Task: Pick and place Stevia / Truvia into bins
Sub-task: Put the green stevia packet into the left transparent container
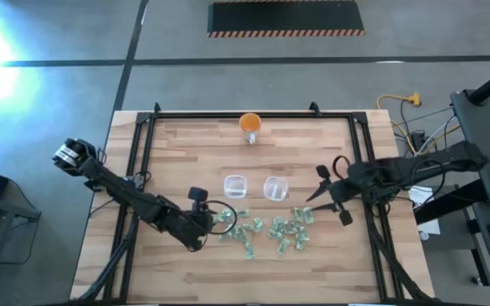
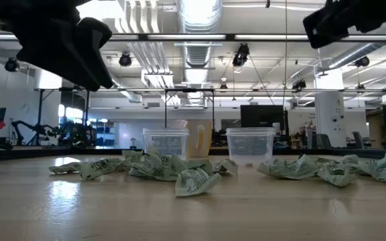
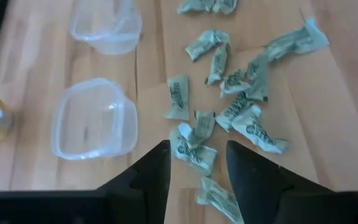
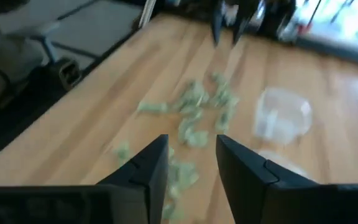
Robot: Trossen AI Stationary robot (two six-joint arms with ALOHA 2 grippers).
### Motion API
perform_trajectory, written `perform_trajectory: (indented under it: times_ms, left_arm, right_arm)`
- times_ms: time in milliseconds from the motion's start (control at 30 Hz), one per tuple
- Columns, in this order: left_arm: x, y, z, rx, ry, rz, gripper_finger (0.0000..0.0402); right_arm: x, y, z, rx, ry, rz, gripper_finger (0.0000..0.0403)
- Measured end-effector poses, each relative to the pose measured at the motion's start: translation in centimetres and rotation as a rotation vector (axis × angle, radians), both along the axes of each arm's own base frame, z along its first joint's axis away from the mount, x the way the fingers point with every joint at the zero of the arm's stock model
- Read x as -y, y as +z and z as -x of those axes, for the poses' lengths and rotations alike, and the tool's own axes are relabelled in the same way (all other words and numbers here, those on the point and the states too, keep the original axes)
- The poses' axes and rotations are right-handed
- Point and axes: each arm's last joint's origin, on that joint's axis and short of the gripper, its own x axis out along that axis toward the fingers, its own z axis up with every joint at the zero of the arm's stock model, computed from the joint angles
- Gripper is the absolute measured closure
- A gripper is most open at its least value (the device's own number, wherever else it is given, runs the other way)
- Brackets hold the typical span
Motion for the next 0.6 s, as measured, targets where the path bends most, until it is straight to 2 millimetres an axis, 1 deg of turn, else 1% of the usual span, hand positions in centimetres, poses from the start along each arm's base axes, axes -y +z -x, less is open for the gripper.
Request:
perform_trajectory:
  times_ms: [133, 333, 500, 600]
  left_arm:
    - [0.0, -0.4, 0.2, -0.037, 0.015, 0.028, 0.0263]
    - [-0.3, -1.7, 0.9, -0.082, 0.084, 0.097, 0.0263]
    - [-0.7, -3.1, 1.6, -0.113, 0.174, 0.17, 0.0263]
    - [-0.8, -3.4, 1.7, -0.111, 0.203, 0.19, 0.0263]
  right_arm:
    - [-0.8, -1.1, -0.5, -0.078, -0.063, 0.049, 0.0278]
    - [-2.5, -2.3, -0.9, -0.124, -0.07, 0.133, 0.0297]
    - [-3.5, -2.7, -0.8, -0.133, -0.08, 0.173, 0.0314]
    - [-3.6, -2.7, -0.6, -0.123, -0.087, 0.191, 0.0324]
